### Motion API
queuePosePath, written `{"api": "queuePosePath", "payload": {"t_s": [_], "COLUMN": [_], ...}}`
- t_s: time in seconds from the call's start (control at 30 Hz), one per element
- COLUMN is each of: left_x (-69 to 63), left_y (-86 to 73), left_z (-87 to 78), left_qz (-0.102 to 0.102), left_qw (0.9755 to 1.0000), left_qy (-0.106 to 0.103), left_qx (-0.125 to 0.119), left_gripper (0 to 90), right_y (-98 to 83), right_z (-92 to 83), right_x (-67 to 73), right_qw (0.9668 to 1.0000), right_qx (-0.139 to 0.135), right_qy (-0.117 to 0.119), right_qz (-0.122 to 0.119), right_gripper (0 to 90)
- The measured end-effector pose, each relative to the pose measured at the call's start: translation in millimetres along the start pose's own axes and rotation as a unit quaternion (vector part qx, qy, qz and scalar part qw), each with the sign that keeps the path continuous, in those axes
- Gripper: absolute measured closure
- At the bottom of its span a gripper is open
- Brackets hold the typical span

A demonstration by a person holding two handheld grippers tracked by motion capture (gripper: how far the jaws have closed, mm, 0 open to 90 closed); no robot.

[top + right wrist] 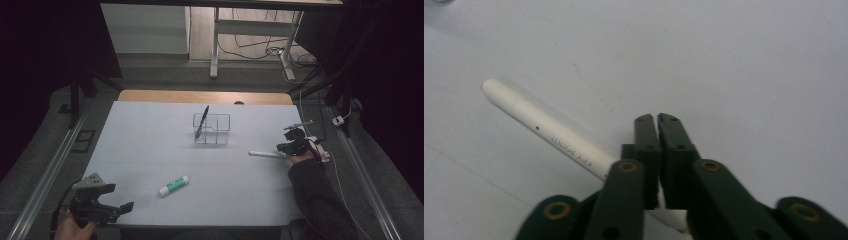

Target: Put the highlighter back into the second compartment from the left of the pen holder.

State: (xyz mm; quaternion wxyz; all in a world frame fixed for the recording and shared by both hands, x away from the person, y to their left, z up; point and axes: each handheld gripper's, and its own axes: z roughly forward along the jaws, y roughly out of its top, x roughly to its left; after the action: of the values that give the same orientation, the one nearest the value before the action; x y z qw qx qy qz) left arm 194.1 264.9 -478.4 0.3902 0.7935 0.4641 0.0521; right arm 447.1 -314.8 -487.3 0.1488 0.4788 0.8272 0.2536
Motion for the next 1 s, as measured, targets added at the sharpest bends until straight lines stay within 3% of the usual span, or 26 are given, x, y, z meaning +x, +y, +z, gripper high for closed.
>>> {"api": "queuePosePath", "payload": {"t_s": [0.3, 1.0], "left_x": [0.3, -0.2], "left_y": [0.1, -0.1], "left_z": [0.1, -0.1], "left_qz": [0.001, 0.001], "left_qw": [1.0, 1.0], "left_qy": [-0.005, -0.005], "left_qx": [0.001, -0.001], "left_gripper": [0.8, 1.0], "right_y": [-0.3, -25.1], "right_z": [13.7, -4.7], "right_x": [5.6, 6.8], "right_qw": [0.9992, 0.9982], "right_qx": [0.025, 0.039], "right_qy": [-0.003, 0.036], "right_qz": [-0.031, -0.028], "right_gripper": [89.8, 89.8]}}
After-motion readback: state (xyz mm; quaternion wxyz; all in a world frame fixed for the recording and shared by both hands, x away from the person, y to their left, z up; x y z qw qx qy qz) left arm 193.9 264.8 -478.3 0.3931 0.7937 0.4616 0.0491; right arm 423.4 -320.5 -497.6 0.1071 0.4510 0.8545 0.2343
